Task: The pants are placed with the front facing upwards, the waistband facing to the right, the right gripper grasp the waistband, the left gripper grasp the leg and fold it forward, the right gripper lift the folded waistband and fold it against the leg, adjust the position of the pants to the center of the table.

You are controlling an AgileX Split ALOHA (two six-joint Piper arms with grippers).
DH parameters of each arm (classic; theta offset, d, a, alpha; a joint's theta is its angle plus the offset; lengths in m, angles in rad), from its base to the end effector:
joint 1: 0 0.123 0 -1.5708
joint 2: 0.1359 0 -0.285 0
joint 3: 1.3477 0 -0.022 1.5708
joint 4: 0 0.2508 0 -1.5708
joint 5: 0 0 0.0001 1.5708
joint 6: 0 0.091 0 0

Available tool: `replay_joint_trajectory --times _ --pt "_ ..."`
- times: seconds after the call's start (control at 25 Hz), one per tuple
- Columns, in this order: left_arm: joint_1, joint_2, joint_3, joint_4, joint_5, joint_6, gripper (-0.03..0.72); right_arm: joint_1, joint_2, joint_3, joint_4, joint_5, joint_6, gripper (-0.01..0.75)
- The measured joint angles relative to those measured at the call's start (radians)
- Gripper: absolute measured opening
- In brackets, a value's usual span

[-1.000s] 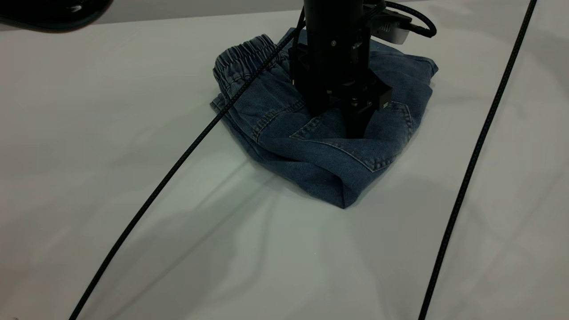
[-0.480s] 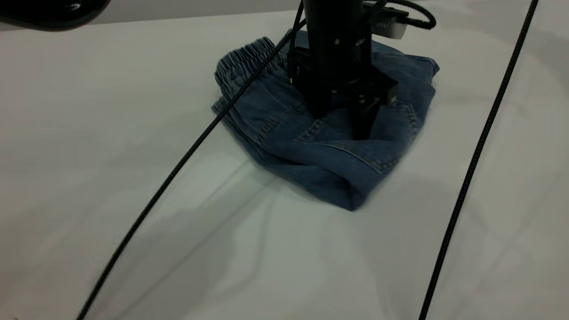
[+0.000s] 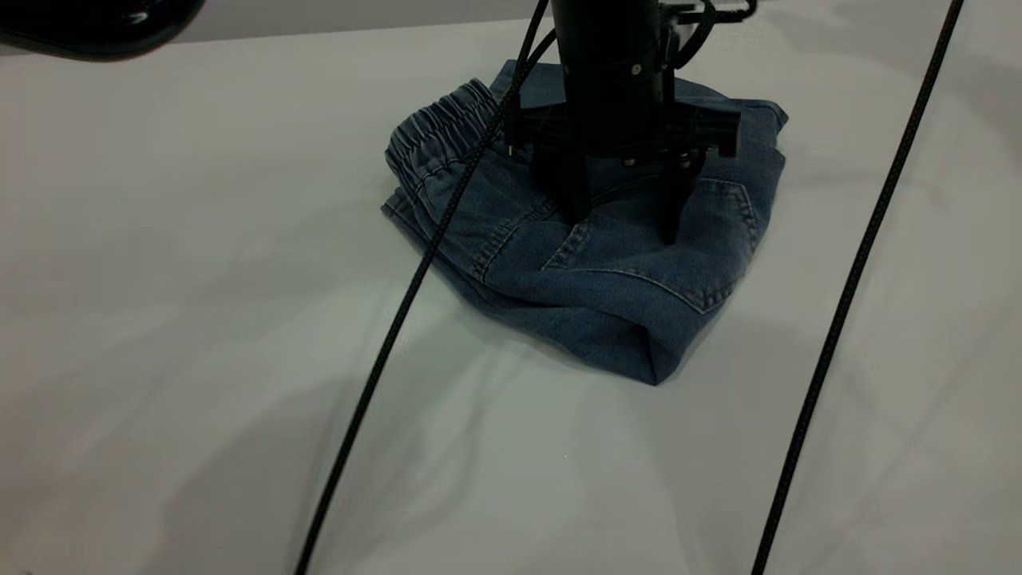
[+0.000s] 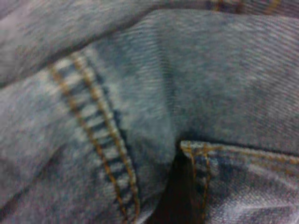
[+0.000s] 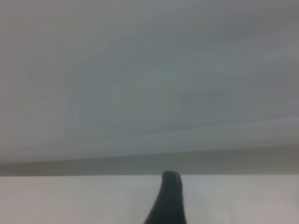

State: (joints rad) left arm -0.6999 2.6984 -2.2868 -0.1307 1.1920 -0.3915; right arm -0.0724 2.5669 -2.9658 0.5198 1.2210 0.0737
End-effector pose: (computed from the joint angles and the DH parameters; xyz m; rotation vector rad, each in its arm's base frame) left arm 0.3918 -0.3443 0.0599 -0.4092 -3.0904 0.2077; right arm 0.5333 0.0039 0.3296 0.1194 2.2399 0.6516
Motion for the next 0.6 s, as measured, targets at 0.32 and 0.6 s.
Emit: replay_joint_trajectory --times 0.32,0.6 --pt "0.000 -0.026 -0.033 -0.009 0.064 -0.083 0.557 0.000 0.000 0.000 0.002 0.000 0.002 0.559" --pt "-0.001 -0.048 -0.204 0.024 0.038 0.279 0.557 0.000 0.000 0.000 0.002 0.000 0.001 0.557"
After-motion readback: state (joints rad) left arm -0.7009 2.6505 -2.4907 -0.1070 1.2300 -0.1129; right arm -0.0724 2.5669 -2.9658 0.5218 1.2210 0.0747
